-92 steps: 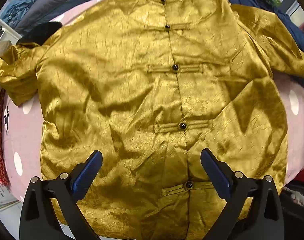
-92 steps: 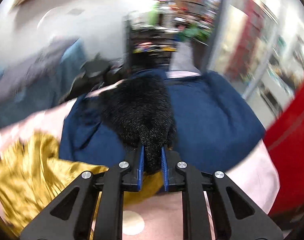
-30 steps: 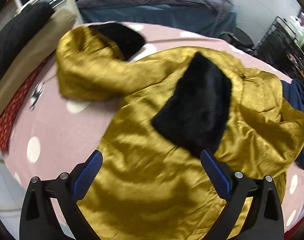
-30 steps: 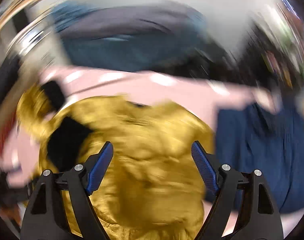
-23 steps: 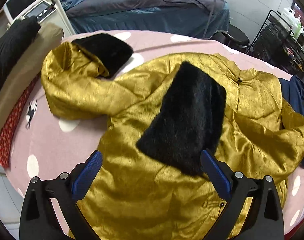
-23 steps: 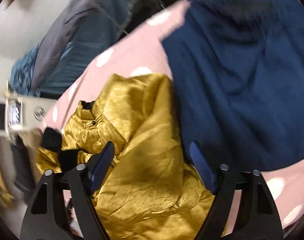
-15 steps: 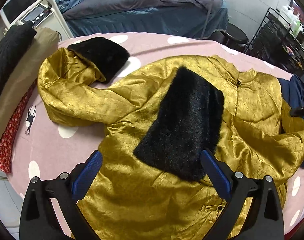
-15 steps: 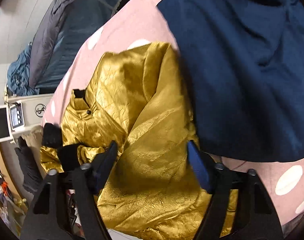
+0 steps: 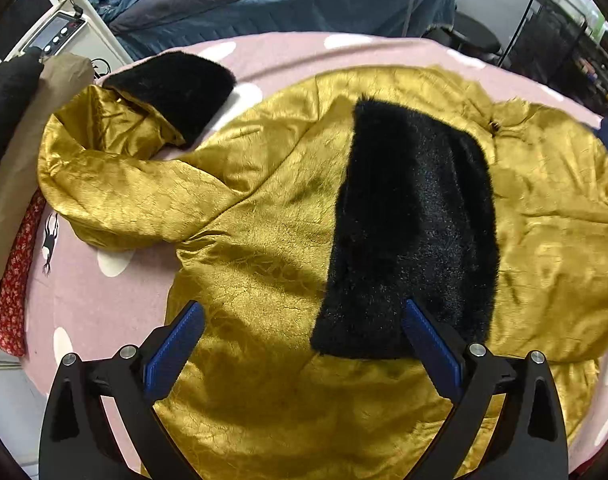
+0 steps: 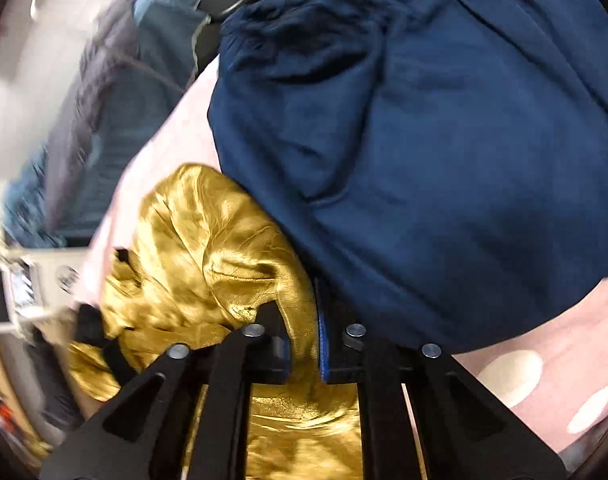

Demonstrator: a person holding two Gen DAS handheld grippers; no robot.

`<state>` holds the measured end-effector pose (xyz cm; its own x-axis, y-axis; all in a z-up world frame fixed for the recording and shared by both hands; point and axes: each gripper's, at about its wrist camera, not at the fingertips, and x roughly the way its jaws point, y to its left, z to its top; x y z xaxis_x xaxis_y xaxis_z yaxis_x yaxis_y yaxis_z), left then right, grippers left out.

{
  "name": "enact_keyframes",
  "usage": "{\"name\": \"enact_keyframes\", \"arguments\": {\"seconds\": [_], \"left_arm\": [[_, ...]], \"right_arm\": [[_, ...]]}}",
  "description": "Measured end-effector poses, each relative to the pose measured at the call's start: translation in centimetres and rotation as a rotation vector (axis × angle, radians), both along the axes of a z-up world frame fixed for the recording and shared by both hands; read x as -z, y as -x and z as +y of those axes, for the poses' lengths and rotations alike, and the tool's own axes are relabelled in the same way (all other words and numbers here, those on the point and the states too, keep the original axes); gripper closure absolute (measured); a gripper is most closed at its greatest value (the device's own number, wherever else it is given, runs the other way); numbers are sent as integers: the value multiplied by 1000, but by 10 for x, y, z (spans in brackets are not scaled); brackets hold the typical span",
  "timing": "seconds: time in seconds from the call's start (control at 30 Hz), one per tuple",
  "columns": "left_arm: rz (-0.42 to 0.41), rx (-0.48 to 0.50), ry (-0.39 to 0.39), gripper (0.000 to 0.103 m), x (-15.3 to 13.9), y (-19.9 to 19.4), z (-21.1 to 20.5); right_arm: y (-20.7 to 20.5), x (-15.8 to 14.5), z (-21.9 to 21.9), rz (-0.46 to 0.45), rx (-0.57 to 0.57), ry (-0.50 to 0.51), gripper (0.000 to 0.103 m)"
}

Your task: Fold large clothes

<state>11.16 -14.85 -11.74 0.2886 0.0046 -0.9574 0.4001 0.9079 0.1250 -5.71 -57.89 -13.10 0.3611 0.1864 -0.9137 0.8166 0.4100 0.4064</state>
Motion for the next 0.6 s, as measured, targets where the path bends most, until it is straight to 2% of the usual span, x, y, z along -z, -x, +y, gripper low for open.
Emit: {"name": "enact_keyframes", "arguments": {"seconds": [0.03,0.07,0.1,0.17,0.2,0.27,0.37,0.43,0.5,0.6], "left_arm": [[-9,0,-2,7,-1,0,0],[-27,-1,-1,7,-5,2,0],[-44,0,3,7,-9,4,0],[-96,6,13,7,-21,10,0],[-125,18,22,7,-28,14,-3],[-149,38,40,7,-35,20,-8],[-150,110,61,7,-35,32,-26],[-140,172,36,7,-26,40,-43],[-127,211,25,7,-14,41,-53],[-90,239,-40,7,13,32,-61]], "right_arm": [[3,-2,0,-16,15,-14,84],[8,-9,1,-31,26,0,72],[12,-19,5,-44,30,53,57],[19,-45,19,-70,17,213,42],[20,-58,31,-93,-17,292,42],[13,-79,68,-152,-171,420,42],[-4,-84,135,-179,-461,562,34],[-17,-63,179,-142,-652,598,33],[-26,-42,201,-93,-731,590,33],[-39,-4,217,31,-822,602,33]]}}
